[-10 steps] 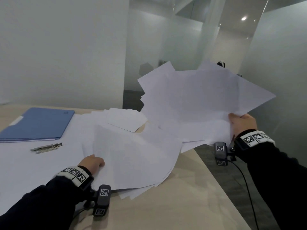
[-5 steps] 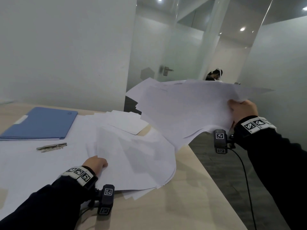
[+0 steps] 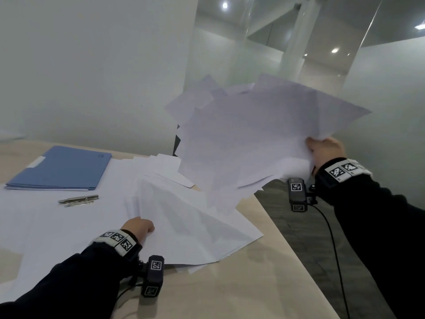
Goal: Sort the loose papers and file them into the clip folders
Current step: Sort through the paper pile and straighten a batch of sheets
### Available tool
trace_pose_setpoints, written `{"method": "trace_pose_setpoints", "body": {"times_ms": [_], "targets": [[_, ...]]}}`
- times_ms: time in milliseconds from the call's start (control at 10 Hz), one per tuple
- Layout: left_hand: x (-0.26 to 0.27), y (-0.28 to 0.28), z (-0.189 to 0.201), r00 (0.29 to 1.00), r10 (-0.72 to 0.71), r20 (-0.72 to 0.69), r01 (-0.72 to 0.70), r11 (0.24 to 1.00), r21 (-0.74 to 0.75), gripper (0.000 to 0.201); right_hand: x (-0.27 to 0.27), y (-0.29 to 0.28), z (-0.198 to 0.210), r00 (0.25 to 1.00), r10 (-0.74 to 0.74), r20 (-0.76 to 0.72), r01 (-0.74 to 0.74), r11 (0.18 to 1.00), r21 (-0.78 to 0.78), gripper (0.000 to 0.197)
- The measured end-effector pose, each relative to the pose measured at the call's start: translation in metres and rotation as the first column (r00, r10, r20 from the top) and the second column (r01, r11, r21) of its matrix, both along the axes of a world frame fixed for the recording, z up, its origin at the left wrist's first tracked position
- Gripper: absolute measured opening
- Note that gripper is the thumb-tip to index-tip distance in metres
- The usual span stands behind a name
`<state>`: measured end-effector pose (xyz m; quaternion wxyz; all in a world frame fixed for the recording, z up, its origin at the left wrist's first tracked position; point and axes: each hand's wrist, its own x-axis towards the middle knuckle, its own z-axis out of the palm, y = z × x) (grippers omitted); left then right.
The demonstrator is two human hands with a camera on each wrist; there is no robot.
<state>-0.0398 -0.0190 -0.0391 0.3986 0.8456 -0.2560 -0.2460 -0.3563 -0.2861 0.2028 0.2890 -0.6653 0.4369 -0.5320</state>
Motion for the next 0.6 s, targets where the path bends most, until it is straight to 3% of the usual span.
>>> {"method": "trace_pose_setpoints", "body": {"times_ms": [100,200,300,400,500,600], "targets": [[0.002,0.004,0.0,1.0,-0.012,-0.015,0.013,0.996,0.09,0.039,0.007,0.009,-0.033,0.99,-0.01,-0.14,0.021,0.997,0.076,0.025],[0.005,0.005,-0.006,0.994,0.033,-0.108,-0.027,0.998,0.051,0.043,0.016,0.015,-0.086,0.985,0.024,-0.173,0.013,0.978,0.209,0.032],[0.016,0.004,-0.015,1.0,0.017,-0.011,-0.016,0.997,0.075,0.043,0.023,0.021,-0.147,0.967,0.058,-0.249,0.021,0.953,0.303,0.022],[0.017,0.007,-0.015,0.992,0.09,-0.091,-0.088,0.996,0.029,0.054,0.027,0.02,-0.202,0.952,0.129,-0.278,-0.014,0.924,0.381,0.018],[0.014,0.007,-0.015,0.978,0.089,-0.189,-0.093,0.996,-0.012,0.056,0.031,0.024,-0.231,0.919,0.257,-0.297,-0.081,0.864,0.496,0.015],[0.016,0.002,-0.017,0.985,0.057,-0.162,-0.057,0.998,0.005,0.048,0.035,0.022,-0.249,0.889,0.365,-0.277,-0.128,0.778,0.615,0.021]]}}
